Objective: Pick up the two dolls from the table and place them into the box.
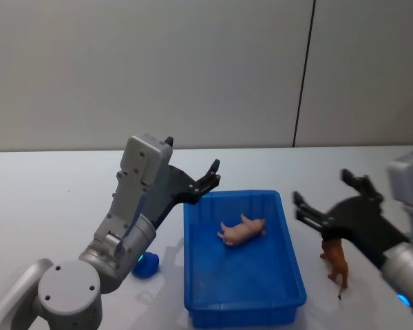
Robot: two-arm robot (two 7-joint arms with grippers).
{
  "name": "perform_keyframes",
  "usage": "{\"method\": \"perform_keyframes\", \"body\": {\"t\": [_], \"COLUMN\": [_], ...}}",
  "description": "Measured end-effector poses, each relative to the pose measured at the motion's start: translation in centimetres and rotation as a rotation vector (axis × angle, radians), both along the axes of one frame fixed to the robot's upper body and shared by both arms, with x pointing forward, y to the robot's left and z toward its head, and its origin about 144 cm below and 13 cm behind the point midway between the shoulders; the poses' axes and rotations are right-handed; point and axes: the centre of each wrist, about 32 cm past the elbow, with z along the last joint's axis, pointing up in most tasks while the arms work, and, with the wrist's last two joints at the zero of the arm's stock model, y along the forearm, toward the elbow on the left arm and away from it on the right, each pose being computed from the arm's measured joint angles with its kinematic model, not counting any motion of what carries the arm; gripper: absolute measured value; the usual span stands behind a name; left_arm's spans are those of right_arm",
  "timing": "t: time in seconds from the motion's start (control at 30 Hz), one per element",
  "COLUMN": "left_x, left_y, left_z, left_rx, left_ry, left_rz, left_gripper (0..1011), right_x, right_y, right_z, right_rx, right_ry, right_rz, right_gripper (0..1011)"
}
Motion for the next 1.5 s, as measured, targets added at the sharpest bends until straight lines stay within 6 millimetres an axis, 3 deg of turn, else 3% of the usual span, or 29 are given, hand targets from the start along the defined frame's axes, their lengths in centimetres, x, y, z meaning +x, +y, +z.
{"method": "perform_keyframes", "body": {"t": [0.2,0.63,1.03,1.5], "left_x": [0.0,0.0,0.0,0.0], "left_y": [0.0,0.0,0.0,0.0], "left_z": [0.0,0.0,0.0,0.0], "left_rx": [0.0,0.0,0.0,0.0], "left_ry": [0.0,0.0,0.0,0.0], "left_rz": [0.0,0.0,0.0,0.0], "left_gripper": [1004,1003,1003,1003], "right_x": [-1.5,-3.6,-4.4,-2.8], "right_y": [-2.4,-4.6,-4.9,-3.6], "right_z": [0.2,0.0,-1.1,-3.6], "right_rx": [-0.008,-0.018,-0.043,-0.075], "right_ry": [0.032,0.128,0.21,0.274], "right_rz": [-0.055,-0.065,-0.148,-0.177], "right_gripper": [1001,1001,1001,1001]}}
